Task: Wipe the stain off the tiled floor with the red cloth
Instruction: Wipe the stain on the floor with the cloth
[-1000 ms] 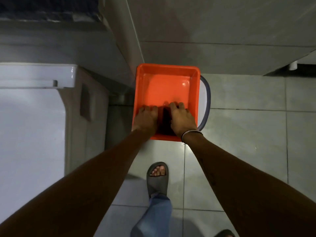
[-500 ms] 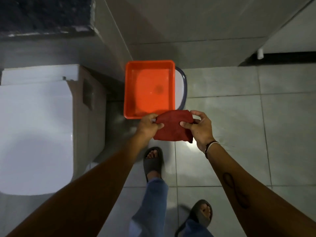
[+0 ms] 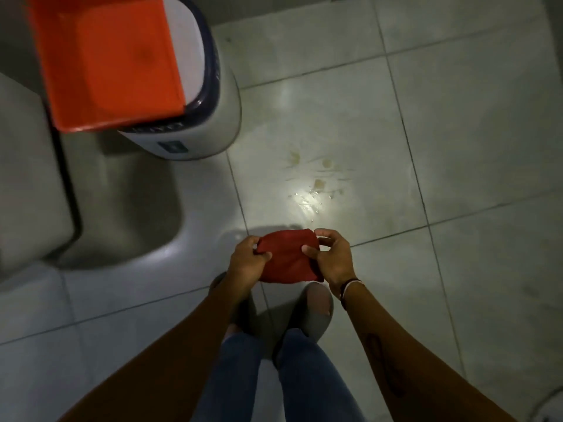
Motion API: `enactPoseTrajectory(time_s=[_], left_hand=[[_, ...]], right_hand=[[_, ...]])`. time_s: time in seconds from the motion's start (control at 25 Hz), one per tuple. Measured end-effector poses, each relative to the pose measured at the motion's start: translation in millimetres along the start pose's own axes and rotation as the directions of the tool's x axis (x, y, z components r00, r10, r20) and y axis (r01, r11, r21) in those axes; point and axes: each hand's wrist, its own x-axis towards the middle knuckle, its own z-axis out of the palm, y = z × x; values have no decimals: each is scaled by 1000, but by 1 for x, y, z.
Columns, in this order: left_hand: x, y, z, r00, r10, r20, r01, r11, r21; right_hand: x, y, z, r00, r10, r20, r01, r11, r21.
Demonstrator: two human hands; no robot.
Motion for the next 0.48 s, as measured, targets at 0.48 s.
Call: enactPoseTrajectory(time_s=[0.48], left_hand=[[172, -60, 111, 884, 466, -40, -414, 820, 395]], right_hand=[[158, 140, 33, 825, -527, -204, 182, 589, -787]])
